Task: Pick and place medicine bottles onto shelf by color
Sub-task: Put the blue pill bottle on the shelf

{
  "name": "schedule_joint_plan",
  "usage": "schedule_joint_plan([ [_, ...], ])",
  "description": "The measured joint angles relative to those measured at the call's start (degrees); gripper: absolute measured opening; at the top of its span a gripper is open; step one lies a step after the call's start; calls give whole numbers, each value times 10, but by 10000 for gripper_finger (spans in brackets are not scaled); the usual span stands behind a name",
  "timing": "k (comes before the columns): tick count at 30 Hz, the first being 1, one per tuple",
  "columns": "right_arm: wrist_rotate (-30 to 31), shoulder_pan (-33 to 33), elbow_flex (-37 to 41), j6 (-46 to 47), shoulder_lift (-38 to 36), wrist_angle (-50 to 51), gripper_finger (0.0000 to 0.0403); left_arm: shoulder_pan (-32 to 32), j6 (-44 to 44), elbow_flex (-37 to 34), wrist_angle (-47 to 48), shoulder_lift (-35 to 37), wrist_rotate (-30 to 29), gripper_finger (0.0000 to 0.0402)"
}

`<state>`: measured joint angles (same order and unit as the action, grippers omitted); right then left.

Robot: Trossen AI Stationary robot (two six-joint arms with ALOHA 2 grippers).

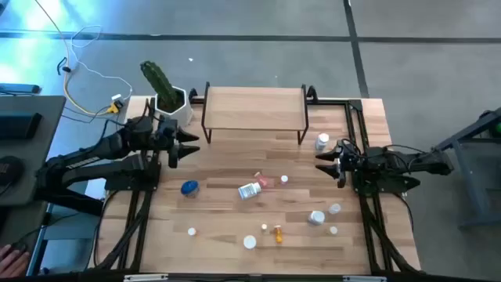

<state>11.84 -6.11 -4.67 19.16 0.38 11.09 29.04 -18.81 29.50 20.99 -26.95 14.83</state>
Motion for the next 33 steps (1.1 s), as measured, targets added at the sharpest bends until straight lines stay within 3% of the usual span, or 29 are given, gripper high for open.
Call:
schedule_joint_plan([
  [12, 0, 0, 0, 3, 0, 0, 201, -52, -5, 129, 192, -31, -51, 238],
  [22, 0, 0, 0, 4, 0, 0, 201, -110, -16, 203, 250, -87, -117, 238],
  [33, 22, 0, 0, 136, 0, -2, 201, -199, -73, 262, 364, -164, -117, 238],
])
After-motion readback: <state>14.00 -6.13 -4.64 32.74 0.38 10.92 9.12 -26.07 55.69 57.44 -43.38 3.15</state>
